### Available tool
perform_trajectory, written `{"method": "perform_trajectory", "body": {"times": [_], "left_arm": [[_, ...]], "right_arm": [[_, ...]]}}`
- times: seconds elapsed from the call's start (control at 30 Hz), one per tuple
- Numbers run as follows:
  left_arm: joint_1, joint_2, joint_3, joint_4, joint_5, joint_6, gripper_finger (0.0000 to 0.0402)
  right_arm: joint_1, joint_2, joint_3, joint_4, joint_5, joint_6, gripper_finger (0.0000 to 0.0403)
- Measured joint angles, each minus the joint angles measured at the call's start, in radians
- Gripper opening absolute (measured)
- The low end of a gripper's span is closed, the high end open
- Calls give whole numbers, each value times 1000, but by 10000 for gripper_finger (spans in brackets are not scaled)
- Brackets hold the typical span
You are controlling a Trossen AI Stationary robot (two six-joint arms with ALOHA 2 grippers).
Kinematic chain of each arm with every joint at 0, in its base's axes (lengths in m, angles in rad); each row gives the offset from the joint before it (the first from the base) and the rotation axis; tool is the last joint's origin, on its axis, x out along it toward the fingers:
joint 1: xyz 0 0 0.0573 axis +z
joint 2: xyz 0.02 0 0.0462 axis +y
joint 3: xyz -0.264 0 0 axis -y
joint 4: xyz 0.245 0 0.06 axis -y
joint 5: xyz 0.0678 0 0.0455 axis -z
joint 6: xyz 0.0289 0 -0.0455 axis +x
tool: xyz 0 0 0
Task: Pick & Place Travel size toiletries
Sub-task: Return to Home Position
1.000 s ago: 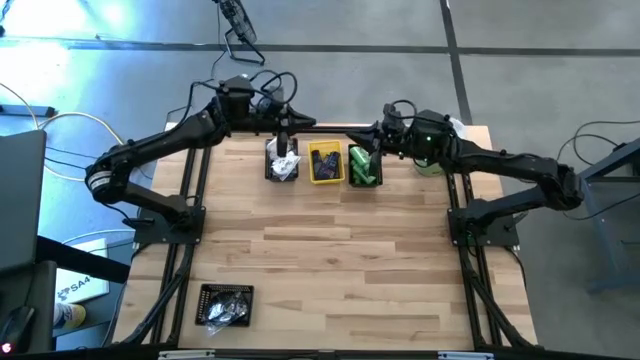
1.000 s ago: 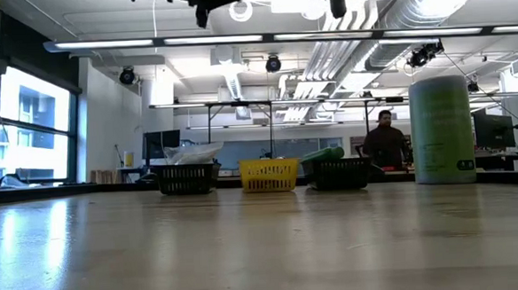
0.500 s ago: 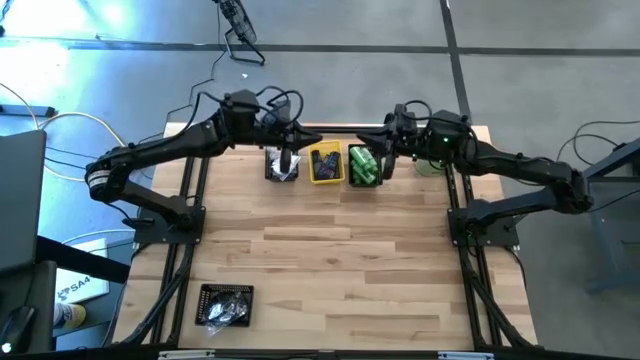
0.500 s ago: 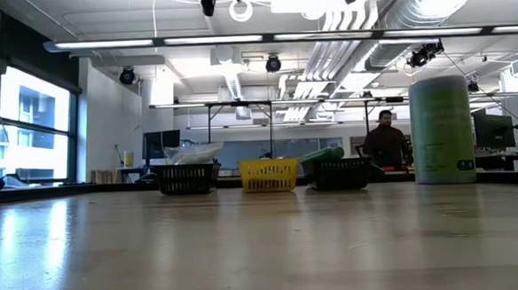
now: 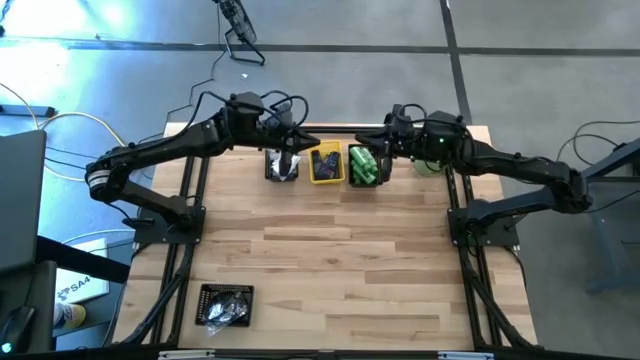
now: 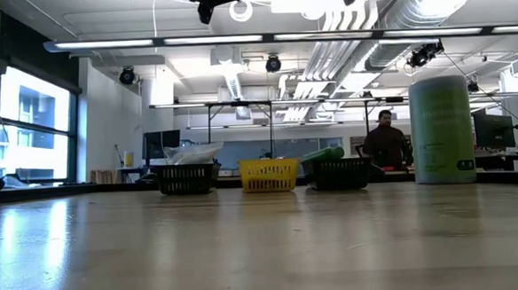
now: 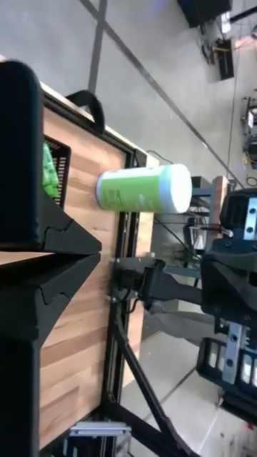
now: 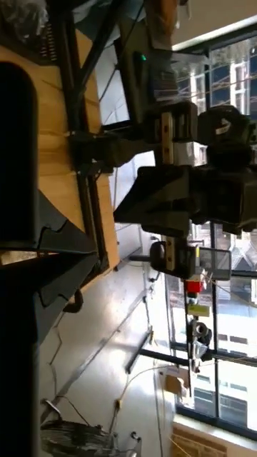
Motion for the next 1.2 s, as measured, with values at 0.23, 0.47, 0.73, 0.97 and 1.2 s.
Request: {"method": "perform_trajectory", "body": {"times": [0.23, 0.47, 0.73, 0.97, 1.2], "left_arm": [[-13, 0, 0, -16, 0, -64, 1], [-145, 0, 0, -17, 43, 41, 1], [-241, -64, -1, -70, 18, 96, 1], [-256, -157, 0, -164, -13, 169, 1], [-255, -171, -1, -211, -16, 186, 1]], "right_arm": [[0, -29, 0, -180, -33, 199, 3], [10, -82, 0, -192, -244, 204, 3], [16, -194, -3, -197, -180, 155, 3], [17, -306, -103, -172, -98, 129, 3], [17, -397, -249, -10, -80, 150, 3]]}}
